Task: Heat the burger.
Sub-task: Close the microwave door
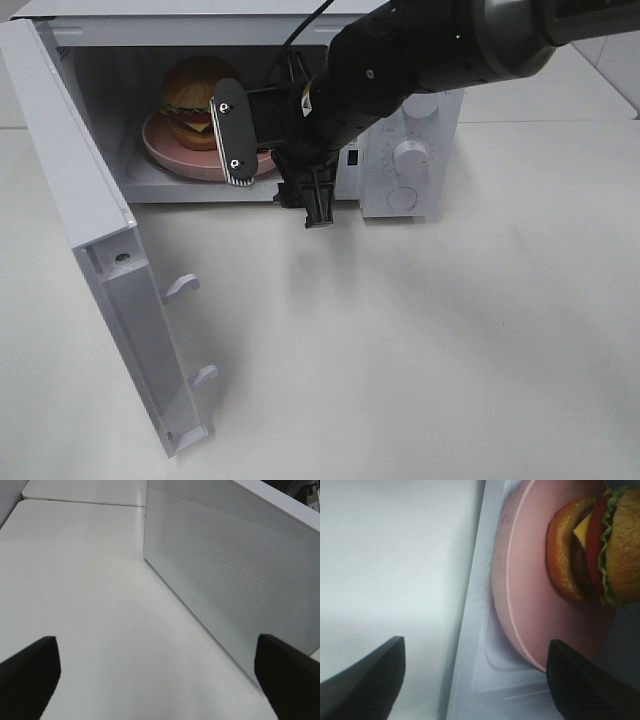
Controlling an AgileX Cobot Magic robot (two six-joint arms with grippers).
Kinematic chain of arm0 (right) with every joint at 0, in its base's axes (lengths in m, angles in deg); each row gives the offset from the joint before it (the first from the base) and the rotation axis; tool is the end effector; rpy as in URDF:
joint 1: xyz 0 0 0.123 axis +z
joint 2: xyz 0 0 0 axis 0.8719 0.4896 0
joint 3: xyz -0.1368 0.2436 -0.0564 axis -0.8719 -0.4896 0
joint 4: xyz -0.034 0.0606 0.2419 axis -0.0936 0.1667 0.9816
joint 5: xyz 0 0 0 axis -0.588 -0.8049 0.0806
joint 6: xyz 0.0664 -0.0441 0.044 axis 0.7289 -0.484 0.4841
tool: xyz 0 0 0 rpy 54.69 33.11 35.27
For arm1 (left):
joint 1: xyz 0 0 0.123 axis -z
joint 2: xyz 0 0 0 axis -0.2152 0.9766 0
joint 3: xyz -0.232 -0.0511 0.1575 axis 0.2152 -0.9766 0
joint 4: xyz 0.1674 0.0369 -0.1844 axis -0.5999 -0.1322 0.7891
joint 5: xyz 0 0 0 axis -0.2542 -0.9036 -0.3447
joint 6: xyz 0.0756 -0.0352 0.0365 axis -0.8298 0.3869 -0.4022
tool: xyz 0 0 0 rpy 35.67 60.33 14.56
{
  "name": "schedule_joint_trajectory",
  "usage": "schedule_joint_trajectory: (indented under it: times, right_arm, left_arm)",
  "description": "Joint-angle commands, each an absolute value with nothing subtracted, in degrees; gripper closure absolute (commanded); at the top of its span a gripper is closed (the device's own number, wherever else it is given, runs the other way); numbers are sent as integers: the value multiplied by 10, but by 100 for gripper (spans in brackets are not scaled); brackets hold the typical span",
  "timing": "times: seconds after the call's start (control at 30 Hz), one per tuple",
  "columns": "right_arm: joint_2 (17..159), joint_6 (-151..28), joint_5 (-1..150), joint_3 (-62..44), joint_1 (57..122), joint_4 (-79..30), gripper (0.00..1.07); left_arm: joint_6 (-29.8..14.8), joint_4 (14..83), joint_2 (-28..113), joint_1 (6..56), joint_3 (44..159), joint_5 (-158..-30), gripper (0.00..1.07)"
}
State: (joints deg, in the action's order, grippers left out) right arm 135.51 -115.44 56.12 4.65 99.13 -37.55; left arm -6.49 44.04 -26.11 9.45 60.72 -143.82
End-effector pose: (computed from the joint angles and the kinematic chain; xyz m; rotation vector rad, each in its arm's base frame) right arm 0.3581 0.2778 0.1897 -1.9178 1.3914 -0.3431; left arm -0.0076 -0.0141 0.2811 0.0067 2.0246 -0.1434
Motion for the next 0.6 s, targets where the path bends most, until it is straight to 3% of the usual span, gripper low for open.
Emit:
schedule_joint_trajectory:
  times: [0.03,0.6]
  right_arm:
    - [1318,-1125,581,-4,990,-382,31]
    - [1199,-1013,609,-175,990,-381,31]
  left_arm:
    - [-65,443,-270,100,607,-1434,9]
    - [-65,443,-270,100,607,-1434,9]
